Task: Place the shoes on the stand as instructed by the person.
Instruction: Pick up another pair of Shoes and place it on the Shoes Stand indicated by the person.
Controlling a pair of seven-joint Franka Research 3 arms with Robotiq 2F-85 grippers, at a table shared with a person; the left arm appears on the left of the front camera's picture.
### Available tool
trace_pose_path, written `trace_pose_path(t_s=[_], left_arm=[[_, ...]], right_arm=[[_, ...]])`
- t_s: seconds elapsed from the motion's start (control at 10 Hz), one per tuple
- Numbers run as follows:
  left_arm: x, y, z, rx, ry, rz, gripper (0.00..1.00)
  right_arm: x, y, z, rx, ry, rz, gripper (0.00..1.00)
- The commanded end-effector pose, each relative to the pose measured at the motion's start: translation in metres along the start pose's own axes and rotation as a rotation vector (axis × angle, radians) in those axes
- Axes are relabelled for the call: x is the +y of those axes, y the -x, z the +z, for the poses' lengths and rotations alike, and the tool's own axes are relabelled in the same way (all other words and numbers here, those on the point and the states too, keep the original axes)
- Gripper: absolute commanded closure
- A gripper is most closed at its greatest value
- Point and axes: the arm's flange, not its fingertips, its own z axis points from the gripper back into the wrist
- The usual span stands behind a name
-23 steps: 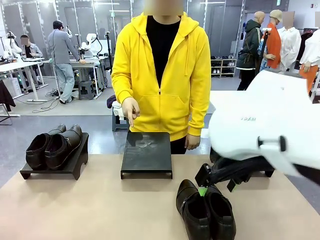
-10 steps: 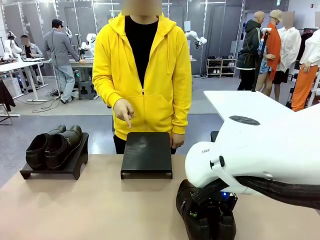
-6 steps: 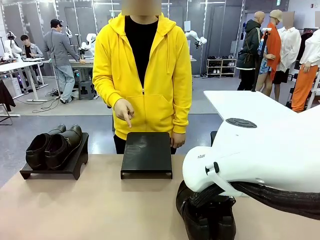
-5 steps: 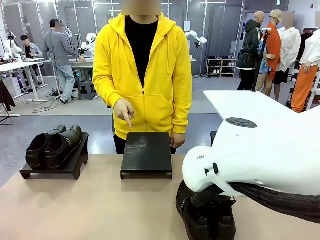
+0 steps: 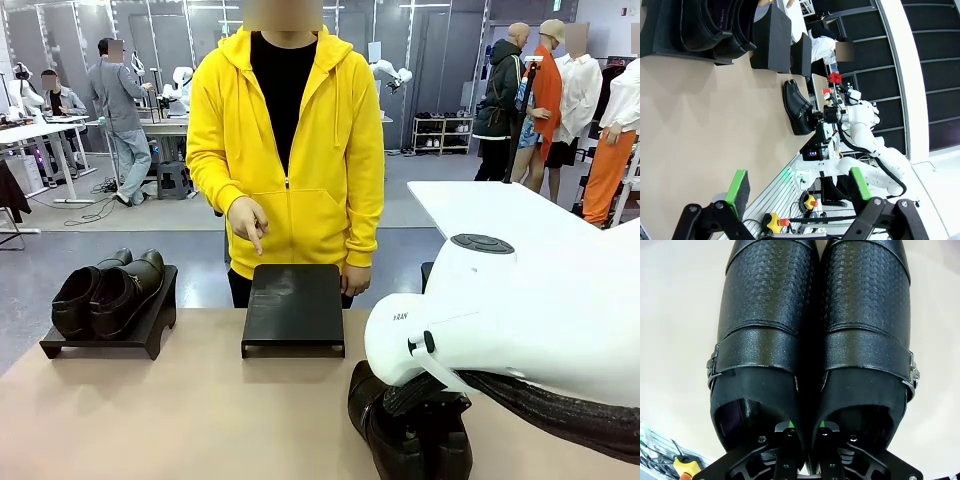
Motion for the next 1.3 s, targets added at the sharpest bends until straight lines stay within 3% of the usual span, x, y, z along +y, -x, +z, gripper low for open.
trace_pose_path(t_s=[0.0,0.1,0.7,0.8,1.2], left_arm=[[-0.001,0.001,0.000,-0.004,0.000,-0.007,0.00],[-0.001,0.001,0.000,-0.004,0.000,-0.007,0.00],[-0.001,0.001,0.000,-0.004,0.000,-0.007,0.00],[-0.001,0.001,0.000,-0.004,0.000,-0.007,0.00],[-0.001,0.001,0.000,-0.004,0.000,-0.007,0.00]], right_arm=[[-0.007,0.018,0.003,0.000,-0.006,-0.012,1.00],[0.000,0.000,0.000,0.000,0.000,0.000,1.00],[0.000,0.000,0.000,0.000,0.000,0.000,1.00],[0.000,0.001,0.000,0.002,0.002,0.000,0.91],[0.001,-0.022,0.078,0.045,0.031,-0.063,0.91]])
